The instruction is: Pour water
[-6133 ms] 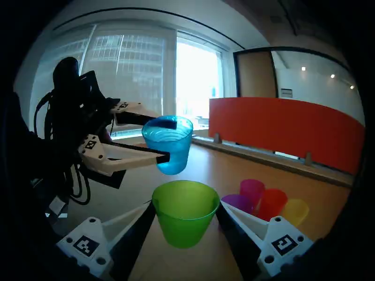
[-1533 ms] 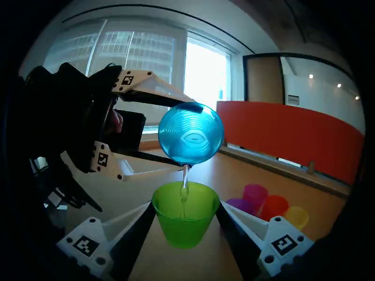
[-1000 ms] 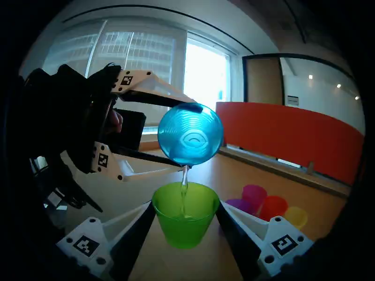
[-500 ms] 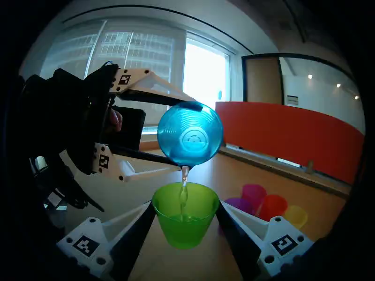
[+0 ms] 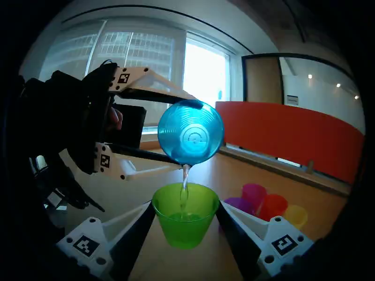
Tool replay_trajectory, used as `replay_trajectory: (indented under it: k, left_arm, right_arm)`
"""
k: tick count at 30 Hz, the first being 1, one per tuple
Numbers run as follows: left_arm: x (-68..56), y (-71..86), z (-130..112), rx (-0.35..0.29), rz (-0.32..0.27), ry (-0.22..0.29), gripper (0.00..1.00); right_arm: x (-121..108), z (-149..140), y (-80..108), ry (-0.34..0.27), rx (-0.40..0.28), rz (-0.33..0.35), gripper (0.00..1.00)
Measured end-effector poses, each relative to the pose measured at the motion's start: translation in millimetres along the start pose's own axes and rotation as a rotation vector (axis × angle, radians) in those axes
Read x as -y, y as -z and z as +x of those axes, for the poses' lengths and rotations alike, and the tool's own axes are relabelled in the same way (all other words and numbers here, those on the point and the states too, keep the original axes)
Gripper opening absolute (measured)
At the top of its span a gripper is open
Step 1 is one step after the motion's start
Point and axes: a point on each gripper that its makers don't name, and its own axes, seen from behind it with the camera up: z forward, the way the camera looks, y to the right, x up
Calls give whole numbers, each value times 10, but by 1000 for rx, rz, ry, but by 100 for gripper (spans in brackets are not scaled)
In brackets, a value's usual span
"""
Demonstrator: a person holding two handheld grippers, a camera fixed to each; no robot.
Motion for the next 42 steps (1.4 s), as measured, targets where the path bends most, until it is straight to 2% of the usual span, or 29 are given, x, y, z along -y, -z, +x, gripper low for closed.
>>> replay_trajectory:
  k: [20,29,35,42]
  left_arm:
    - [20,-18,15,2,12,-68,86]
    - [-8,-52,34,1,15,-79,86]
    - [6,-89,60,-5,25,-106,86]
    - [6,-76,90,-7,31,-116,86]
  right_arm:
    - [-3,9,3,-3,-5,0,92]
    - [-11,5,13,-2,-6,-2,92]
    - [-8,10,14,-3,-7,-1,92]
    - [-4,10,8,-2,-9,-1,92]
